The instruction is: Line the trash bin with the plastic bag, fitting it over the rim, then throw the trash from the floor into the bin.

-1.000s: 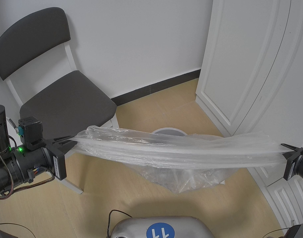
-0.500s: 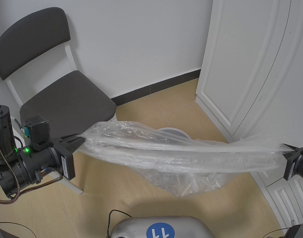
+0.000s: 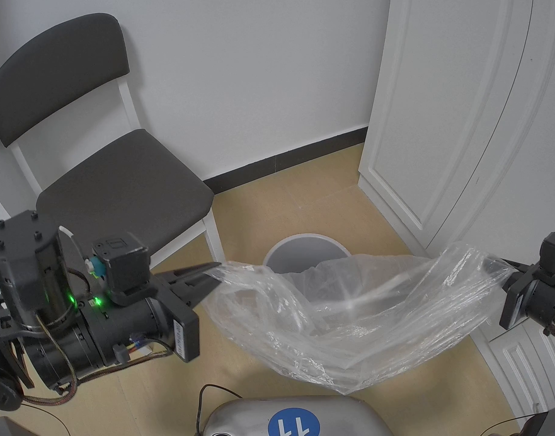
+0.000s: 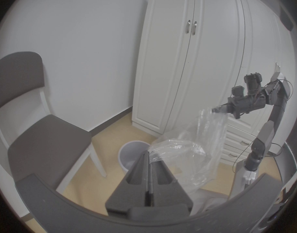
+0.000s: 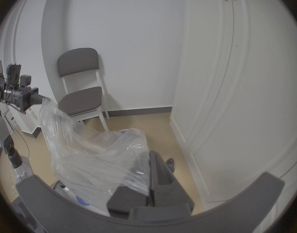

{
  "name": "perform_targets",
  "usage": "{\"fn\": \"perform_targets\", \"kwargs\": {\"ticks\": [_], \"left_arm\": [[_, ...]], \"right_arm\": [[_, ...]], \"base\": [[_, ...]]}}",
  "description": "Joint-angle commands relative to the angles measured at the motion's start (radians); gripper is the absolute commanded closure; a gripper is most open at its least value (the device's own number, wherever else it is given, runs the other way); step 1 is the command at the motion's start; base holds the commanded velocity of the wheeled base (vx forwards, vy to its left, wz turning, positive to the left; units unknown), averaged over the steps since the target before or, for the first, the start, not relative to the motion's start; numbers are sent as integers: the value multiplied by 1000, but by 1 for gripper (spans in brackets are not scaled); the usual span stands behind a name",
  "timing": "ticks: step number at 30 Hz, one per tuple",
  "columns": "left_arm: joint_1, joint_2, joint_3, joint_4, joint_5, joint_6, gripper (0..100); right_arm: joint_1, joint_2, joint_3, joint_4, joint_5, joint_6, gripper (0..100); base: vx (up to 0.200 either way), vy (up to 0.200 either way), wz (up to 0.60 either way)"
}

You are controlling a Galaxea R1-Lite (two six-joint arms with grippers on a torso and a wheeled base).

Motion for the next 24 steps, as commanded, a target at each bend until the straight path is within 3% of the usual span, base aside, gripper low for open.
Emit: {"fn": "perform_targets", "kwargs": {"ticks": [1, 7, 11, 18, 21, 24], "left_arm": [[-97, 66, -8, -27, 0, -59, 100], [-174, 130, -31, -125, 2, -165, 100], [-193, 189, -37, -205, 5, -193, 100], [-180, 298, -83, -308, 17, -234, 100], [-178, 336, -109, -322, 79, -266, 100], [-178, 344, -114, -323, 92, -266, 100]], "right_arm": [[1, 168, -3, -114, 37, 7, 100], [38, 346, 6, -380, 48, 116, 100], [79, 430, 3, -473, 48, 176, 100], [93, 536, 1, -587, 48, 190, 100], [95, 560, 1, -635, 47, 190, 100], [104, 608, 21, -759, 37, 185, 100]], "base": [[0, 0, 0], [0, 0, 0], [0, 0, 0], [0, 0, 0], [0, 0, 0], [0, 0, 0]]}}
